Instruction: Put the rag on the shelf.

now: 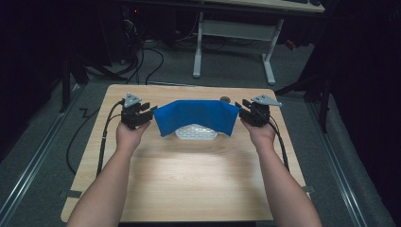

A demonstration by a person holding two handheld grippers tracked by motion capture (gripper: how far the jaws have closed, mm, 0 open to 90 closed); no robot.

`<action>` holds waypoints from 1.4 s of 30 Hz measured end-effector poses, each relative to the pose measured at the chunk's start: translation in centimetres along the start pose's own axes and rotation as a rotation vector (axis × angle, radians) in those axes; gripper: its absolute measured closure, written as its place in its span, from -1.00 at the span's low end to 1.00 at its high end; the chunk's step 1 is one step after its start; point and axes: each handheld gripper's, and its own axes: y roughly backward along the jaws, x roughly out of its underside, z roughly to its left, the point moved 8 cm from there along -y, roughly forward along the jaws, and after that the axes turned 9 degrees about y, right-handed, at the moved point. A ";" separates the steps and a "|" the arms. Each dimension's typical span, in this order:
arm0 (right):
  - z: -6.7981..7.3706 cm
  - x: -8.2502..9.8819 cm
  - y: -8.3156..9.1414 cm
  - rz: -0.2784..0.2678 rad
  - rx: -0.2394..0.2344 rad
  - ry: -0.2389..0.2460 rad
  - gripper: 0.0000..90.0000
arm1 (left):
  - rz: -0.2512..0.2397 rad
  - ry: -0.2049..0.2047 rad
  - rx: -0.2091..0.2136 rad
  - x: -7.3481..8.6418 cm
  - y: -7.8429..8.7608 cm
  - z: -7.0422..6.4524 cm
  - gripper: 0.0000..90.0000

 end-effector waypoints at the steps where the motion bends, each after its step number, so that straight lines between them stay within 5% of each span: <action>1: -0.1 0.0 0.1 0.004 0.001 0.009 0.34 | 0.001 -0.003 -0.002 0.0 0.1 0.0 0.32; 10: 0.0 0.2 1.0 0.003 0.005 0.024 0.26 | 0.011 -0.036 -0.009 0.3 0.8 -0.2 0.27; 27: 0.5 0.3 4.2 -0.011 0.030 0.060 0.03 | 0.018 -0.004 -0.020 2.7 3.8 0.2 0.27; 42: 4.2 1.3 8.6 -0.034 -0.013 0.130 -0.15 | 0.009 0.008 0.013 5.7 8.9 -2.1 0.20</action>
